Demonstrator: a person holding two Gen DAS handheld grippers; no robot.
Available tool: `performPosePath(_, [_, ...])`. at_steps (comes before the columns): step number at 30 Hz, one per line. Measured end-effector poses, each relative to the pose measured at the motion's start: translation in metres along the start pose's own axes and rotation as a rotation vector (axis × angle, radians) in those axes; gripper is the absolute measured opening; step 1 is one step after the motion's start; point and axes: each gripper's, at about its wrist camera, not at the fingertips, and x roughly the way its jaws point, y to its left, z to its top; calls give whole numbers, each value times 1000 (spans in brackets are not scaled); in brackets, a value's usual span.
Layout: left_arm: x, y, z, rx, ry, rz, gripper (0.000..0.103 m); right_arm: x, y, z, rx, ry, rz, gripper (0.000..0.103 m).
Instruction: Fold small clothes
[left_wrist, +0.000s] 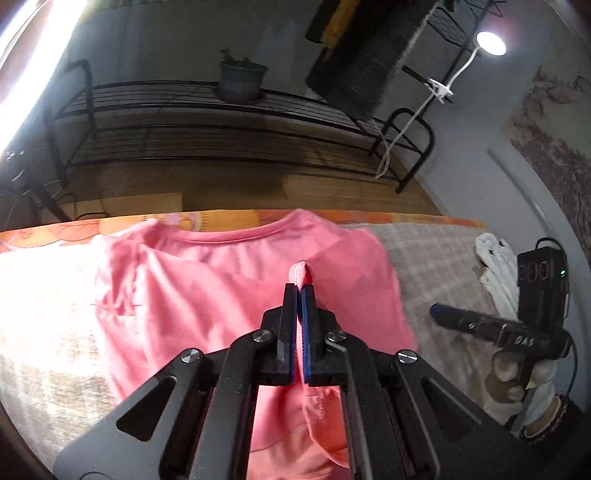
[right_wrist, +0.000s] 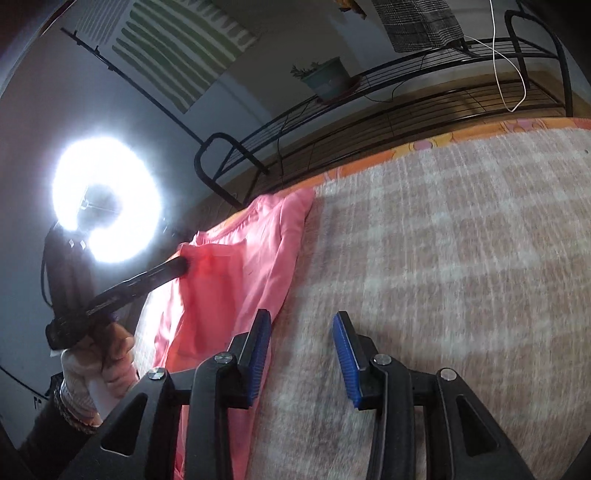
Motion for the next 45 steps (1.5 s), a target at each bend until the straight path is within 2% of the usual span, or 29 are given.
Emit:
performPosePath(3, [3, 13, -5, -26, 9, 47, 0, 7, -1, 13, -2, -4, 6, 44])
performPosePath(7, [4, 27, -16, -40, 23, 85, 0, 27, -3, 35, 36, -4, 40, 44])
performPosePath(11, [-1, 30, -17, -55, -1, 44, 1, 46, -1, 56, 57, -12, 28, 44])
performPosePath(13, [-2, 30, -12, -90, -3, -8, 20, 50, 0, 62, 60, -21, 24, 44])
performPosePath(14, [-3, 28, -10, -102, -19, -33, 41, 51, 0, 63, 60, -23, 20, 44])
performPosePath(15, [-3, 25, -7, -105, -33, -50, 50, 52, 0, 63, 59, -23, 17, 44])
performPosePath(16, [-2, 20, -5, -99, -34, -64, 50, 53, 0, 62, 55, -20, 13, 44])
performPosePath(19, [12, 5, 0, -40, 12, -48, 50, 53, -3, 60, 56, -15, 14, 44])
performPosePath(20, [21, 1, 0, -27, 48, -29, 45, 53, -3, 60, 60, -18, 17, 44])
performPosePath(21, [28, 0, 1, -27, 76, -34, 19, 53, -4, 61, 64, -19, 19, 44])
performPosePath(22, [34, -1, -1, -34, 104, -38, 4, 52, -5, 61, 66, -20, 20, 44])
performPosePath(23, [37, -1, -2, -38, 111, -33, 2, 52, -5, 60, 66, -21, 19, 44])
performPosePath(27, [11, 9, -6, -76, 13, -7, 2, 49, -4, 60, 56, -19, 32, 45])
performPosePath(33, [15, 26, -14, -104, 31, -14, 2, 55, -14, 62, 106, -21, 83, 47])
performPosePath(34, [17, 24, -13, -108, 43, -10, 5, 57, -13, 63, 105, -21, 85, 48])
performPosePath(36, [16, 24, -8, -120, 53, -6, 24, 63, -6, 66, 88, -11, 89, 45])
performPosePath(37, [11, 25, -6, -122, 39, -14, 26, 69, -2, 68, 79, 6, 95, 44])
performPosePath(38, [7, 24, -4, -121, 23, -16, 26, 74, 1, 70, 68, 16, 94, 40])
performPosePath(40, [-12, 32, 0, -106, -10, -3, 26, 86, 11, 73, 40, 45, 97, 24])
performPosePath(41, [-21, 37, 1, -95, -24, 10, 26, 90, 17, 75, 19, 59, 85, 9])
performPosePath(42, [-29, 43, 2, -81, -39, 28, 26, 93, 24, 77, -12, 67, 58, 4])
performPosePath(45, [-50, 73, 4, -54, -90, 134, 28, 84, 44, 91, -134, 25, -61, 2])
